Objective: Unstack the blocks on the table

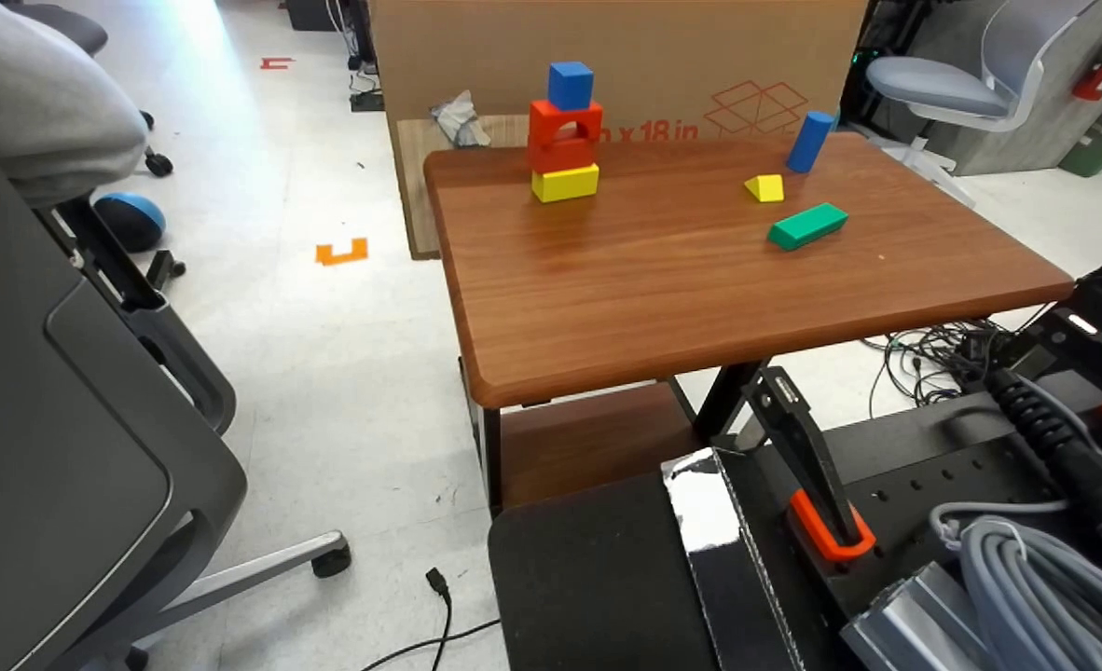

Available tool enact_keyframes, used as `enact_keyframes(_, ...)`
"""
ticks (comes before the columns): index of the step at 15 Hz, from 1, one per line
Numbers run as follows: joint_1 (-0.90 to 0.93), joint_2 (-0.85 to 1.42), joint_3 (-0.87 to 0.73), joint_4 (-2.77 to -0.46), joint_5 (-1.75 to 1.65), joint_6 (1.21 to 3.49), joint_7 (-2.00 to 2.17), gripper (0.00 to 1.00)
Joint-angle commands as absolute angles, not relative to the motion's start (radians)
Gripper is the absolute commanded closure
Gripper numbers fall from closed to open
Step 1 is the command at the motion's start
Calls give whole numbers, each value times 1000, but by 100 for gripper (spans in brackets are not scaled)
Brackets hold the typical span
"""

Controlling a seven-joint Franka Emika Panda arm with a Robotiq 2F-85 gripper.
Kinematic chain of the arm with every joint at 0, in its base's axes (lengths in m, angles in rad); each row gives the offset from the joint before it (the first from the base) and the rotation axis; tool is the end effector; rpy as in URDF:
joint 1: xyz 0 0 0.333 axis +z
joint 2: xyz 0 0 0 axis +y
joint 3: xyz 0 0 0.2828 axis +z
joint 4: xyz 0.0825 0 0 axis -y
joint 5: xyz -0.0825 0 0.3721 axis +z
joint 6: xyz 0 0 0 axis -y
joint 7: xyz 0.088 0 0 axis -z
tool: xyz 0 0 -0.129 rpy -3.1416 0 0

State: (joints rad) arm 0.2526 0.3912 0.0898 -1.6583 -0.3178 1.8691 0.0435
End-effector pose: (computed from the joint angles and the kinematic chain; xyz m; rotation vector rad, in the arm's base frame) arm 0.5935 0.1750 0.3263 2.7861 0.5886 -0.1765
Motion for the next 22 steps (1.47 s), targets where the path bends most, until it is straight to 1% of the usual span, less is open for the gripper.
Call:
enact_keyframes(1,244,377,112,-1723,-286,1920,80,0)
enact_keyframes(10,193,418,104,-1771,-253,2114,44,0)
enact_keyframes(22,210,620,117,-1590,-215,2071,-18,0)
